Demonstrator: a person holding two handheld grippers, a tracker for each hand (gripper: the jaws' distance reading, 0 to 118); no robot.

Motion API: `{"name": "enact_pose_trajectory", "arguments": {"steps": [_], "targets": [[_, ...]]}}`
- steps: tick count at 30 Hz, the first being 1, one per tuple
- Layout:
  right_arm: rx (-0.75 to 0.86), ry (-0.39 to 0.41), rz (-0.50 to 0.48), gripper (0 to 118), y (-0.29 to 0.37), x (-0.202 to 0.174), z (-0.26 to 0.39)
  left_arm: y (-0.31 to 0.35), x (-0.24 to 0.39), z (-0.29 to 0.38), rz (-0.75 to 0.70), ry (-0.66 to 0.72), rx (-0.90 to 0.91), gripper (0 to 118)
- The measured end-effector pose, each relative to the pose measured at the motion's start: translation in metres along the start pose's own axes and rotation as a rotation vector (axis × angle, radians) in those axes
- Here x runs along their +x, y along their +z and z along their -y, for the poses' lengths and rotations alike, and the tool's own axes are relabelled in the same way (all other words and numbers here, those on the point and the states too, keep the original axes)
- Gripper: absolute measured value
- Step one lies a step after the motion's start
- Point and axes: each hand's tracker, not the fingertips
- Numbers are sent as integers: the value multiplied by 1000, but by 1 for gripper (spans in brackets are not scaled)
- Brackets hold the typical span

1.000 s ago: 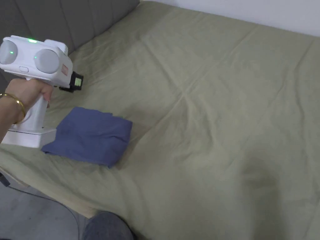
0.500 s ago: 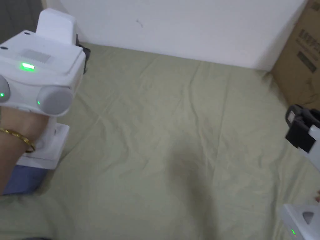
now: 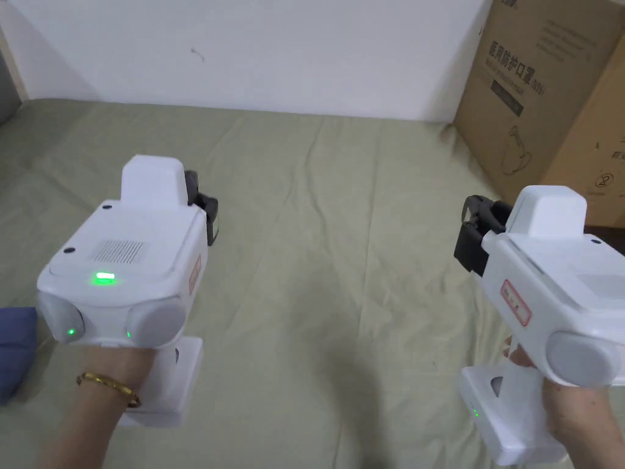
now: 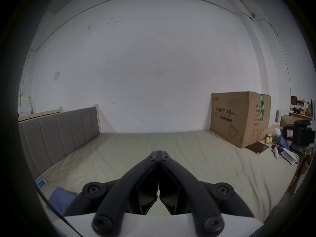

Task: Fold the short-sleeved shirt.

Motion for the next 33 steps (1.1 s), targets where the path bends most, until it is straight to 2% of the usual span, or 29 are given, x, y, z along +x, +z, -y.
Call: {"name": "enact_pose_trajectory", "arguments": {"steps": [7,14,16,17,18,19,20,21,22,23,27,31,33], "targets": [[-51,-4,0,0,0,-1,29,7,-3,35,-4,28,-70,0],[-90,-8,-7,0,3,-4,41,11,-4,42,-8,29,-97,0],[-92,-9,-7,0,4,-4,41,11,-4,42,-6,37,-98,7],[-93,-7,-8,0,4,-4,41,11,-5,42,-3,38,-98,18],[-94,-4,-7,4,4,-3,40,12,-4,42,-2,40,-99,45],[-93,-3,-7,16,4,-3,40,11,-5,41,3,43,-101,73],[-94,-5,-8,39,4,-2,39,10,-5,40,7,47,-108,96],[-96,-6,-11,76,4,-1,38,9,-5,39,9,49,-112,114],[-98,-10,-17,96,3,0,38,9,-4,41,7,50,-110,118],[-103,-10,-23,104,3,1,37,10,-4,40,4,47,-98,118],[-100,5,0,106,4,-3,35,12,-2,38,-7,25,-86,118],[-98,-46,23,114,5,-1,36,12,-3,38,-8,32,-87,118],[-97,-57,22,115,5,1,36,12,-3,38,-6,26,-84,118]]}}
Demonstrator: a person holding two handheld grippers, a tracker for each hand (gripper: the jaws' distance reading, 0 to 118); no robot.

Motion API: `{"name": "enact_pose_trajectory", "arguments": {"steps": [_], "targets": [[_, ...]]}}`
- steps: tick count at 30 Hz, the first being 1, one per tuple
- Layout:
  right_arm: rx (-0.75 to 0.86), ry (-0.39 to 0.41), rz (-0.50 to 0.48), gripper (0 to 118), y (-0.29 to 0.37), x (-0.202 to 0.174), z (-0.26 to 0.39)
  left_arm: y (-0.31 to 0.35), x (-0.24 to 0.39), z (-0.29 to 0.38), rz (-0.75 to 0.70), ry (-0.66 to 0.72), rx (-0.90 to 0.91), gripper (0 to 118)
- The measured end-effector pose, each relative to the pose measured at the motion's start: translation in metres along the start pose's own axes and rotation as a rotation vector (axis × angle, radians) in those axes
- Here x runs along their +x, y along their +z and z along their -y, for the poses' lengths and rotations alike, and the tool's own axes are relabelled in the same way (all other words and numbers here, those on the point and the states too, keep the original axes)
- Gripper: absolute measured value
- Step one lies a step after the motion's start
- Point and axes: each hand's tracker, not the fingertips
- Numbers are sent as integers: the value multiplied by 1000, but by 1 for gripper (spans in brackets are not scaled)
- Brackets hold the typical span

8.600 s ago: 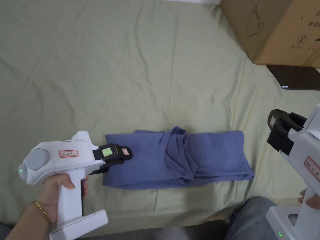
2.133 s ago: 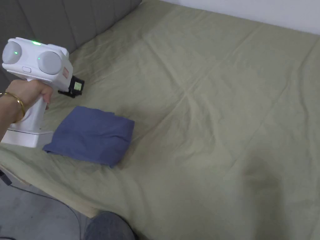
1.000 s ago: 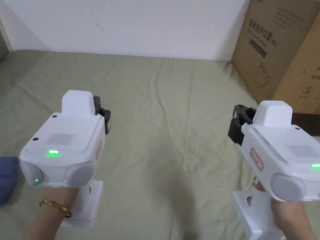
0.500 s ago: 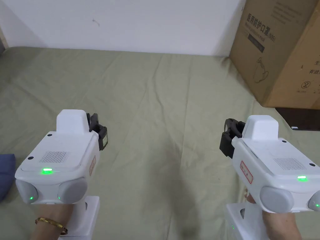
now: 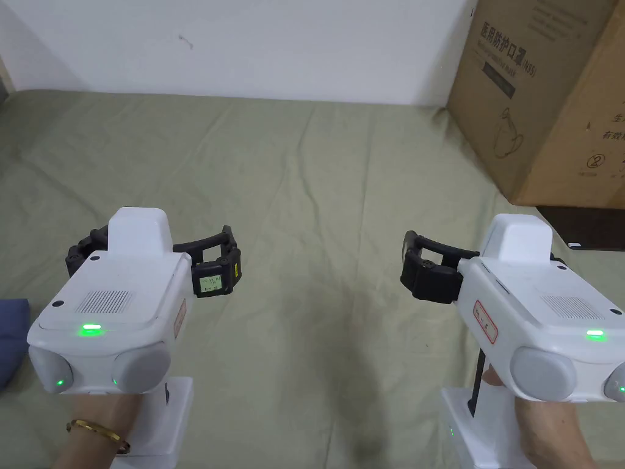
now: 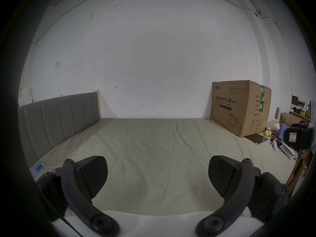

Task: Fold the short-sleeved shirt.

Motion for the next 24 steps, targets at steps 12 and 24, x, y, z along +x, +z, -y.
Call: {"name": "enact_pose_trajectory", "arguments": {"steps": [12,24], "targets": [[5,17,-3,115,2,-3,-3,0,5,2,14,-20,-6,118],[4,18,-12,115,3,-4,-2,0,4,2,11,-7,-5,118]]}}
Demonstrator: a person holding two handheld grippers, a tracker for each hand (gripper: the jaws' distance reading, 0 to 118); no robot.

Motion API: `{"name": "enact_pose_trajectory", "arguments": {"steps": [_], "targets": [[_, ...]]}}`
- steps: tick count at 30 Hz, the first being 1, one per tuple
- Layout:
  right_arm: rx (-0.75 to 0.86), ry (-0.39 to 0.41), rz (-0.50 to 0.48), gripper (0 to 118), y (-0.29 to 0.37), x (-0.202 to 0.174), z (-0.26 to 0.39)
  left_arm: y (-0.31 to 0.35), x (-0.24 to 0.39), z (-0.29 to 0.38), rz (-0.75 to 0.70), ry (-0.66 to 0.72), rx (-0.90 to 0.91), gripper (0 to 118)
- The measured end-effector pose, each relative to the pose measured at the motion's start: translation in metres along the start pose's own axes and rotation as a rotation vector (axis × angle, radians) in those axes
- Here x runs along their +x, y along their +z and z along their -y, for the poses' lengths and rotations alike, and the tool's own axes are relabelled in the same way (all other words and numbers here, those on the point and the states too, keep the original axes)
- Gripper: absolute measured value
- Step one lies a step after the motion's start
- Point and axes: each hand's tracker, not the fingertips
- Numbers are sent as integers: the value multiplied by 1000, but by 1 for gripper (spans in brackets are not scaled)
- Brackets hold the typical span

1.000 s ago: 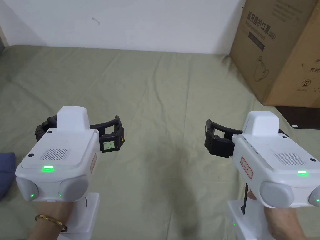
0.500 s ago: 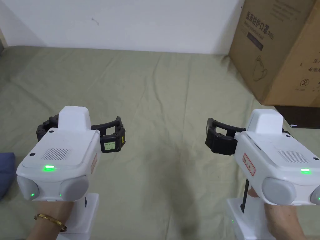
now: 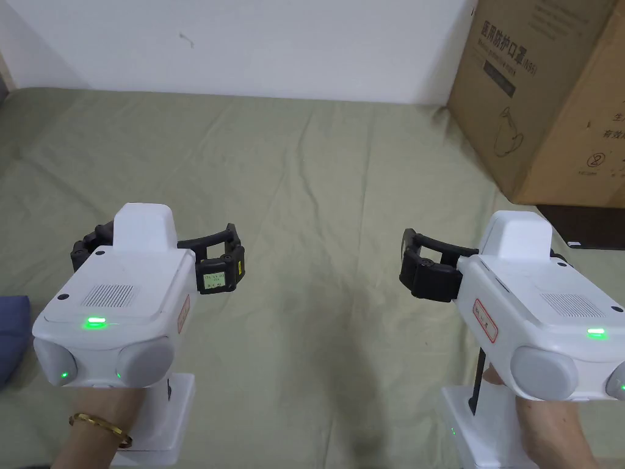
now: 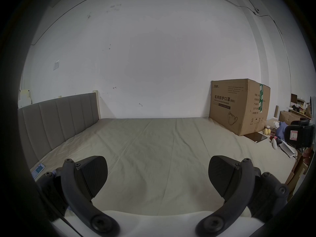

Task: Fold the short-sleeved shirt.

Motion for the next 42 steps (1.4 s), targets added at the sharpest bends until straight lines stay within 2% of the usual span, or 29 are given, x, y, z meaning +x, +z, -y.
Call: {"name": "enact_pose_trajectory", "arguments": {"steps": [42], "targets": [[9,20,-13,115,2,-5,0,4,2,5,-2,-4,-9,118]]}}
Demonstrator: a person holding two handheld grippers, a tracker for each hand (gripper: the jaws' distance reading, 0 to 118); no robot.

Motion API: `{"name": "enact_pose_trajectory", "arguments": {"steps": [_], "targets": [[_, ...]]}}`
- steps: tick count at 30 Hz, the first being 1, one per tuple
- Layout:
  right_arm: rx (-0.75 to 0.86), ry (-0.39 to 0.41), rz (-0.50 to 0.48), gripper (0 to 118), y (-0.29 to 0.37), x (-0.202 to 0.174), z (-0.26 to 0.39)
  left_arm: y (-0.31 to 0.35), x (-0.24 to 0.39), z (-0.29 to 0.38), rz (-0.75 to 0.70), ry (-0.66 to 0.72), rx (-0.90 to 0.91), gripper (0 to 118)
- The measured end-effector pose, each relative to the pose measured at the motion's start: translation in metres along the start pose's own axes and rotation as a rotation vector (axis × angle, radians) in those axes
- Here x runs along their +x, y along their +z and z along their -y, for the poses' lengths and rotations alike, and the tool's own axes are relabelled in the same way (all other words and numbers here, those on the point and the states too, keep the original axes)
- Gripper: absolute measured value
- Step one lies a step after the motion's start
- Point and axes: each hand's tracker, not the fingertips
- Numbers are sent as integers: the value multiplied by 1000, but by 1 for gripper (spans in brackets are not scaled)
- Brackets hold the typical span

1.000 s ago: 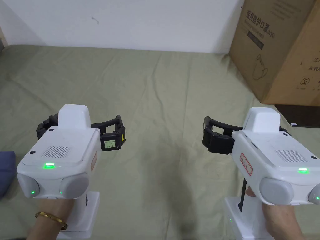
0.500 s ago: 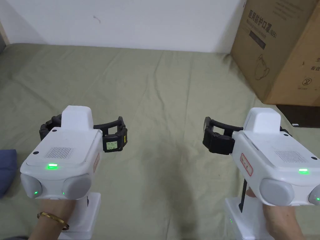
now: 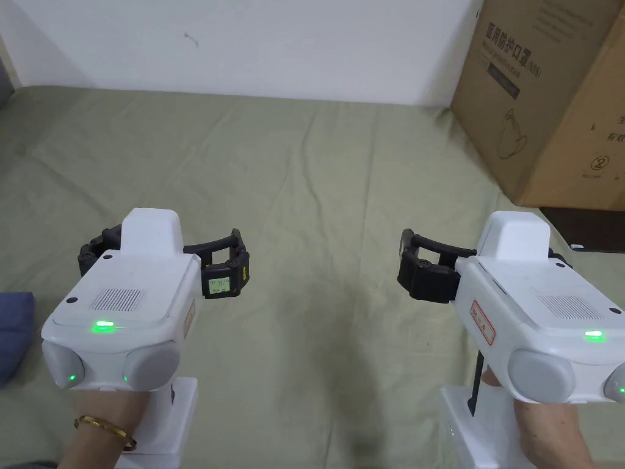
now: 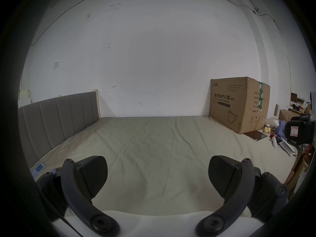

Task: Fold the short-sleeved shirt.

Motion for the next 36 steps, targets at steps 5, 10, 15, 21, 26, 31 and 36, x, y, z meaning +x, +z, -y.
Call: {"name": "enact_pose_trajectory", "arguments": {"steps": [5,10,15,21,26,31,36], "targets": [[-4,4,2,115,0,0,0,-1,0,0,1,0,0,118],[-5,11,1,115,1,-1,-2,-3,-2,1,-2,9,-2,118],[-68,5,30,115,-3,-2,-8,-3,-3,0,-5,29,-8,118],[-425,-32,181,115,-30,0,-19,-12,1,5,-74,148,-243,118],[-741,-63,84,115,-39,-16,19,-19,3,53,-50,199,-429,118],[-870,-140,-6,115,-41,-31,66,-13,15,84,-59,137,-561,118],[-942,-144,29,114,-55,-35,86,-13,18,98,-40,117,-622,118]]}}
